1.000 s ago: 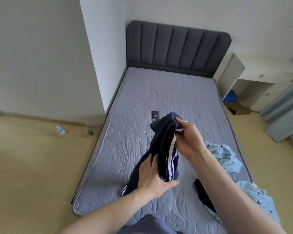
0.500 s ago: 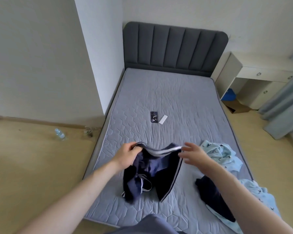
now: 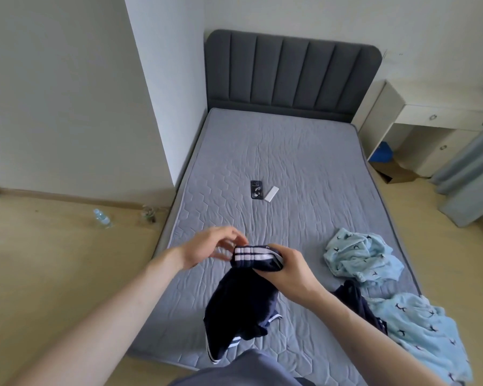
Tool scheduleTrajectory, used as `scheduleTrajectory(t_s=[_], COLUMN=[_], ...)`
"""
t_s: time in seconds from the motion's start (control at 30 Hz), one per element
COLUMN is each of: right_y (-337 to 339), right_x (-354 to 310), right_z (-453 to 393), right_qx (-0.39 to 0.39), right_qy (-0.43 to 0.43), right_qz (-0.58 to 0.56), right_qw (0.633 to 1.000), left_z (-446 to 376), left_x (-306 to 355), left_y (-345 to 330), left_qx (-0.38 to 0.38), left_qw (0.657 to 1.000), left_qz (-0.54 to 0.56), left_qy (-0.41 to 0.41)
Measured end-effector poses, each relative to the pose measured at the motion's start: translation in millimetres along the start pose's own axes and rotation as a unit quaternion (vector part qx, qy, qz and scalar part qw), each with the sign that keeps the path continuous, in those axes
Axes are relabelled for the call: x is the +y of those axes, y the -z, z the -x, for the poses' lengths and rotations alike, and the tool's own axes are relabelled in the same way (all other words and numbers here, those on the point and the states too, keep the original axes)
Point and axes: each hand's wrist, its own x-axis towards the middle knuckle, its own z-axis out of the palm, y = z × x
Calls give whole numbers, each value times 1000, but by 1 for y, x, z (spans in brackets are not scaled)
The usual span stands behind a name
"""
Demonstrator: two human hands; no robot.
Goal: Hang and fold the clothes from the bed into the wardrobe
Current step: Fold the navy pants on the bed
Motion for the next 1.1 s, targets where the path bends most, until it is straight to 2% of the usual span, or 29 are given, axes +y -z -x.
scheduleTrajectory(t_s=[0.07,0.13,0.17,0.23,0.3,0.43,0.53,0.67,0.7,0.87,1.0,1.1], right_y=[4,9,10,13,17,27,35,51,55,57,56,65], right_x=[1,2,0,-2,-4,0,8,36,46,103,123,115], right_z=[2,1,0,-2,-3,3,11,20,23,35,25,-9], right_qx=[-19,-47,-62,-85,-94,-86,-66,-5,3,3,-18,-30], right_qy=[-14,-25,-26,-26,-22,-11,-5,-21,-27,-101,-170,-202], right_qz=[-17,-21,-18,-17,1,8,5,64,95,234,261,278], right_qw=[1000,998,998,996,995,996,998,998,995,967,950,939], left_z=[1,3,2,-7,-19,-30,-32,-27,-24,-17,-24,-46], left_x=[-35,-66,-76,-91,-98,-110,-120,-124,-125,-128,-117,-86], left_y=[1,-9,-16,-26,-29,-28,-25,-9,-4,9,21,36], left_qx=[-37,-67,-72,-62,-40,-62,-36,5,24,31,42,77], left_qw=[994,971,960,933,906,865,875,929,934,928,910,915], left_qz=[-92,-214,-263,-351,-403,-484,-477,-369,-356,-366,-405,-389], left_qy=[51,84,58,-54,-119,-117,-77,-11,17,66,81,78])
